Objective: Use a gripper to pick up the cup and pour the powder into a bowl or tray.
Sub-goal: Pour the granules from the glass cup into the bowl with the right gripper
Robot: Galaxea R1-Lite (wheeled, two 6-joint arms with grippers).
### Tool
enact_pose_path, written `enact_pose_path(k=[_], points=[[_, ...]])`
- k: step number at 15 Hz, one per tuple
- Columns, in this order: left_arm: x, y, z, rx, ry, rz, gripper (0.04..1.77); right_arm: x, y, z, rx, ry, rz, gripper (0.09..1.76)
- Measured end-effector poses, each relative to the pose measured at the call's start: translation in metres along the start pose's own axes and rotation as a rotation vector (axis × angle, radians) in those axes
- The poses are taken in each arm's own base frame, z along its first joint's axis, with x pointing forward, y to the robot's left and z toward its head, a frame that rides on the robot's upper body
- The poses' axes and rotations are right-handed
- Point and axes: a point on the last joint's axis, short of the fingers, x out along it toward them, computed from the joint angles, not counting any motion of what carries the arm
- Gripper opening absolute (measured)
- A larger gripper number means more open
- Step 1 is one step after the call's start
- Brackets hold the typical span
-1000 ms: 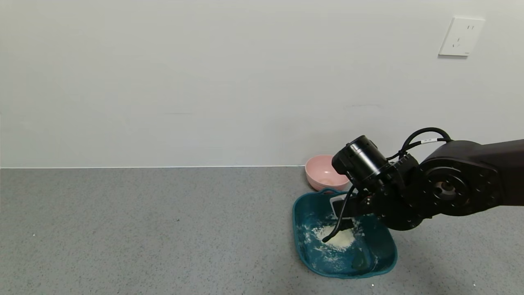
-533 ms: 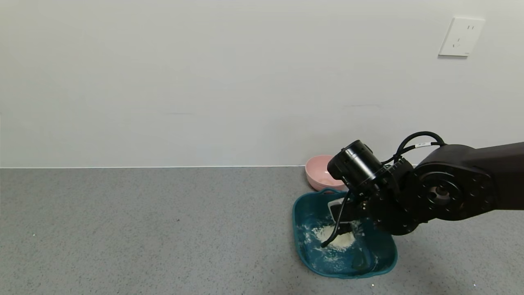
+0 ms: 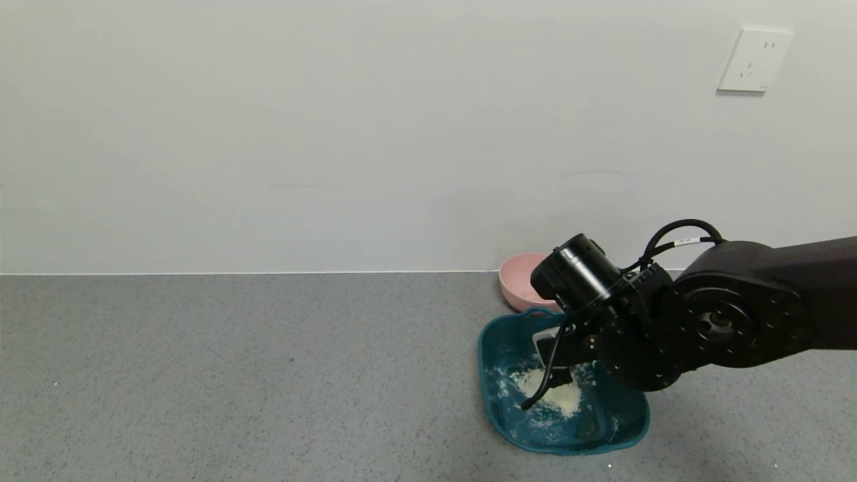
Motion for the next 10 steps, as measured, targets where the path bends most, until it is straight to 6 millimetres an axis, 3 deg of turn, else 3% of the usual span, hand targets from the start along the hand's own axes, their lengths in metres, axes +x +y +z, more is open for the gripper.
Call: enact_pose_path(k=[10], points=[[0.0000, 0.0000, 0.0000, 0.000, 0.000, 0.000, 1.72, 0.0038, 0.0008, 0.0000, 0.021, -0.031, 0.017, 1.33]])
